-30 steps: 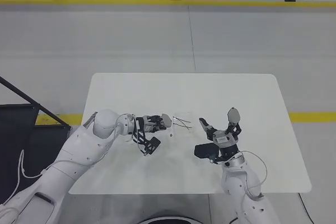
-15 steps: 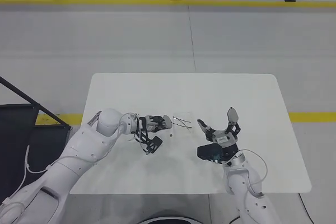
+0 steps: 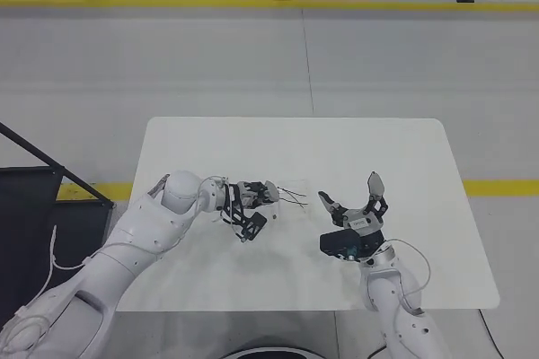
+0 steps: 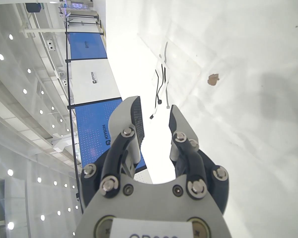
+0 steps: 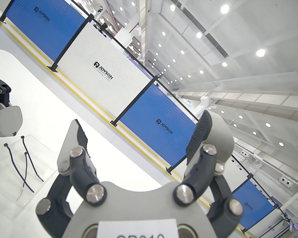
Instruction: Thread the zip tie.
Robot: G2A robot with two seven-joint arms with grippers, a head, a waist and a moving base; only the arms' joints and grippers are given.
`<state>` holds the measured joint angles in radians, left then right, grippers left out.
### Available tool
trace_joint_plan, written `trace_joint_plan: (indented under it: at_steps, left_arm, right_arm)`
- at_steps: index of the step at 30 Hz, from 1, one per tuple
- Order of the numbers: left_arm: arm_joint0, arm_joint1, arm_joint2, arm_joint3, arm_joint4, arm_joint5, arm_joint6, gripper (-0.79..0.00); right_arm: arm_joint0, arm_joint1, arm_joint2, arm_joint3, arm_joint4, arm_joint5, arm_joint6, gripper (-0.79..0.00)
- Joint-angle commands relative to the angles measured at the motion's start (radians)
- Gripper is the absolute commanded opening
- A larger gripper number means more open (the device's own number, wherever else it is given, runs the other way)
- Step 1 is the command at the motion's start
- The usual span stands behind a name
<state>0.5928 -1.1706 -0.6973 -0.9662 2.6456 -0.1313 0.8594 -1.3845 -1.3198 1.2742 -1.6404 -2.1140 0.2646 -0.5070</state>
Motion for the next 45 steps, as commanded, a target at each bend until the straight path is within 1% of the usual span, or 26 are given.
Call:
trace_joint_plan:
  at_steps: [1, 7, 15, 22, 31, 33, 37, 38, 45]
  left_arm:
    - [-0.006, -0.005, 0.005, 0.011, -0.005, -0.002, -0.001, -0.483]
    - [-0.023, -0.019, 0.02, 0.045, -0.016, -0.004, -0.004, -0.52]
    - [-0.041, -0.035, 0.038, 0.078, -0.024, -0.001, -0.001, -0.517]
    - [-0.053, -0.048, 0.053, 0.1, -0.027, 0.004, 0.003, -0.551]
    - [-0.064, -0.059, 0.062, 0.124, -0.031, 0.014, 0.007, -0.665]
    - [-0.066, -0.061, 0.063, 0.129, -0.031, 0.016, 0.008, -0.72]
    - [-0.067, -0.062, 0.063, 0.138, -0.035, 0.021, 0.015, -0.776]
    - [-0.068, -0.062, 0.062, 0.139, -0.035, 0.022, 0.017, -0.785]
    - [-0.068, -0.063, 0.062, 0.146, -0.035, 0.028, 0.028, -0.785]
  right_arm:
    - [0.001, 0.0, 0.001, 0.004, 0.004, -0.001, -0.004, 0.0]
    - [0.002, 0.001, 0.007, 0.012, 0.018, -0.003, -0.014, 0.0]
    - [0.005, 0.001, 0.011, 0.019, 0.027, -0.01, -0.02, 0.0]
    - [0.008, 0.001, 0.011, 0.024, 0.031, -0.012, -0.023, 0.0]
    - [0.01, 0.002, 0.012, 0.028, 0.033, -0.016, -0.026, 0.0]
    - [0.01, 0.001, 0.013, 0.03, 0.037, -0.015, -0.027, 0.0]
    - [0.013, 0.001, 0.013, 0.035, 0.039, -0.017, -0.029, 0.0]
    - [0.013, 0.001, 0.012, 0.036, 0.039, -0.018, -0.029, 0.0]
    - [0.015, 0.001, 0.012, 0.038, 0.042, -0.018, -0.032, 0.0]
